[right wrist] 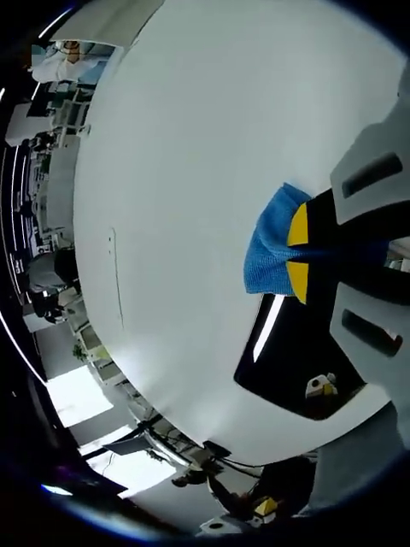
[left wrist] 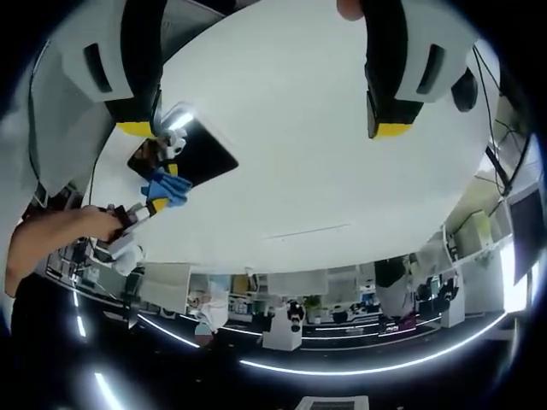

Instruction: Wipe the mirror surface with the cleaning cloth until all visible marks leave the cleaned area.

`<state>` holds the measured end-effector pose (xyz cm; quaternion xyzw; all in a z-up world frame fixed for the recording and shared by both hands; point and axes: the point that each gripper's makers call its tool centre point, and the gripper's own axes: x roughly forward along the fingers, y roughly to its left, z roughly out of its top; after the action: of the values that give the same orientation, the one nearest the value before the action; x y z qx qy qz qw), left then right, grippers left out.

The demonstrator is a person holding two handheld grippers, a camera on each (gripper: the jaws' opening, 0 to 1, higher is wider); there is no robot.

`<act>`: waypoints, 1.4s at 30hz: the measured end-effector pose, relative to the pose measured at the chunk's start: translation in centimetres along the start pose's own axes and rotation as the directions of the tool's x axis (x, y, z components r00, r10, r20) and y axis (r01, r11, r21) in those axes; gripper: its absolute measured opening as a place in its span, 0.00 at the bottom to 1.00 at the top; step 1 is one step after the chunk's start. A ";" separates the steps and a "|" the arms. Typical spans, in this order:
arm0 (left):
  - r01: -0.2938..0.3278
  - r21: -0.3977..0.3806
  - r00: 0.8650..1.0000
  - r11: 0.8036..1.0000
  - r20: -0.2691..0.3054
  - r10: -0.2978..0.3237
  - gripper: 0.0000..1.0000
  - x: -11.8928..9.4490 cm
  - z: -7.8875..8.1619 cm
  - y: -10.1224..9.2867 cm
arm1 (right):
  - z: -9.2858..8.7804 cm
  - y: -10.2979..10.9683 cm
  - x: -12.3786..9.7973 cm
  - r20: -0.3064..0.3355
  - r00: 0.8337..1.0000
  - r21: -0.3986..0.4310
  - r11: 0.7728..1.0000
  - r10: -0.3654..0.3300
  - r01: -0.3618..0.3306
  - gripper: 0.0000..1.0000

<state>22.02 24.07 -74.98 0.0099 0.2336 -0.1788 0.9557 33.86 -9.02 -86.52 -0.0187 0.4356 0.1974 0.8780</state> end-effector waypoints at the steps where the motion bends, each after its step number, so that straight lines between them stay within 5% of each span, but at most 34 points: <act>1: 0.002 -0.008 1.000 1.000 0.001 -0.002 0.99 -0.1 -0.1 -0.1 | 0.0 0.2 0.2 -0.004 1.000 0.007 1.000 0.003 -0.003 0.00; 14: -0.016 -0.015 1.000 1.000 0.015 0.016 0.99 -0.6 -0.2 0.8 | -0.5 1.6 1.3 -0.071 0.997 0.017 1.000 0.008 -0.007 0.00; 42: 0.001 0.001 1.000 1.000 -0.019 -0.001 0.99 0.1 -1.2 0.3 | 1.5 9.6 4.7 -0.149 0.986 -0.067 0.995 0.068 -0.079 0.00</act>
<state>21.67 24.40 -76.14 0.0118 0.2427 -0.1794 0.9533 34.04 1.66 -87.85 -0.0490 0.4919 0.2434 0.8345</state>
